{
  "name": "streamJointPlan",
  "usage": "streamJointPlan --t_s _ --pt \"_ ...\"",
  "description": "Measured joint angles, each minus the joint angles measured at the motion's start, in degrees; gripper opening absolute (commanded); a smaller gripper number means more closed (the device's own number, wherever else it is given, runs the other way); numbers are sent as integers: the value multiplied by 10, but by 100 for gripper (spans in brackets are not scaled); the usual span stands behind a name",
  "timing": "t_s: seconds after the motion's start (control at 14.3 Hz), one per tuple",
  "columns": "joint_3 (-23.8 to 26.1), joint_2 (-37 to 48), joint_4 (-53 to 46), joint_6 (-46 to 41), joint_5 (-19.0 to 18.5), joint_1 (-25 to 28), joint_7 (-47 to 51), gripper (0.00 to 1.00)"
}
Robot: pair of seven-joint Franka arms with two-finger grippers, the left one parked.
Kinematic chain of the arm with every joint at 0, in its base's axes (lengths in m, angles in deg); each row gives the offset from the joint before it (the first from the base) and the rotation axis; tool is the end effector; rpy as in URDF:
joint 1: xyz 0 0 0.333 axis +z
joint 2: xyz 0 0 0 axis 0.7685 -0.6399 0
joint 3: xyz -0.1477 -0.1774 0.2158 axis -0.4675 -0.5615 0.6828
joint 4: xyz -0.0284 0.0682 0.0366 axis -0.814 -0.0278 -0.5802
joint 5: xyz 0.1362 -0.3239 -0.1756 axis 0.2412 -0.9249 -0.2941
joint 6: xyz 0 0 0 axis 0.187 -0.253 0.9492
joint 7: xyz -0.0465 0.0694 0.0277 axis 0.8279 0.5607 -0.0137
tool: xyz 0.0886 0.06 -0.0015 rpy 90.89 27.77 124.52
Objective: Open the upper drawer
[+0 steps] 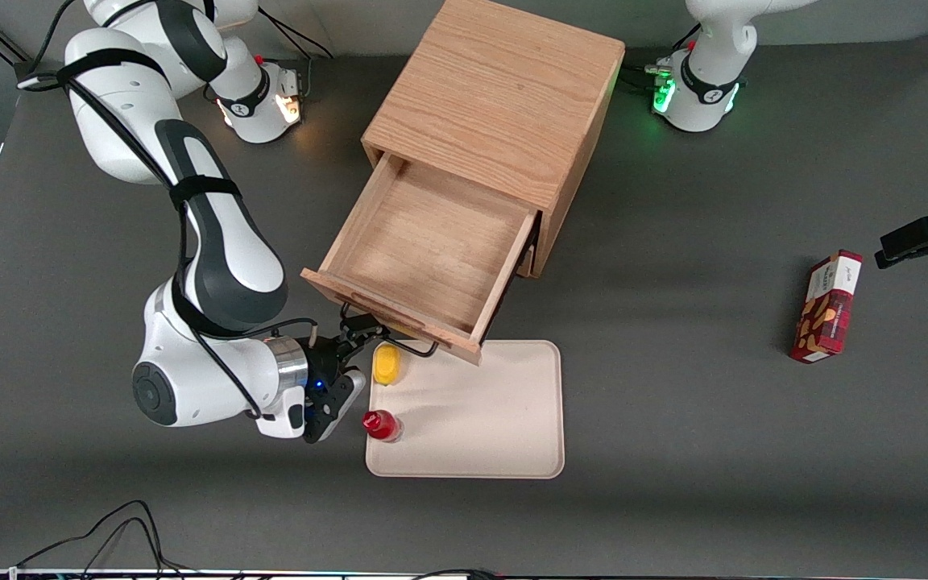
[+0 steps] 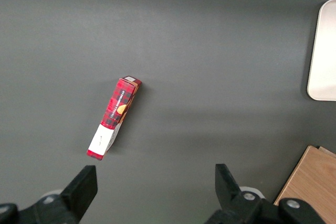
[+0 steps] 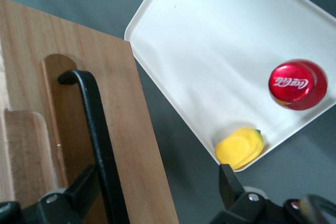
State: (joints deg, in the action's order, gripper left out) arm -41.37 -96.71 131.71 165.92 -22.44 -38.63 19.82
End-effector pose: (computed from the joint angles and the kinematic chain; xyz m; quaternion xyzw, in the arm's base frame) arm 0.7067 0.2789 0.3669 -0.8948 -0.3452 0.0572 0.2774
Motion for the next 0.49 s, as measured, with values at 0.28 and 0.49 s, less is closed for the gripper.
streamJointPlan --t_s 0.28,0.49 --pt "-20 37 -37 4 -30 -1 -21 100" --pt "-36 102 -39 -14 -87 -5 -18 100"
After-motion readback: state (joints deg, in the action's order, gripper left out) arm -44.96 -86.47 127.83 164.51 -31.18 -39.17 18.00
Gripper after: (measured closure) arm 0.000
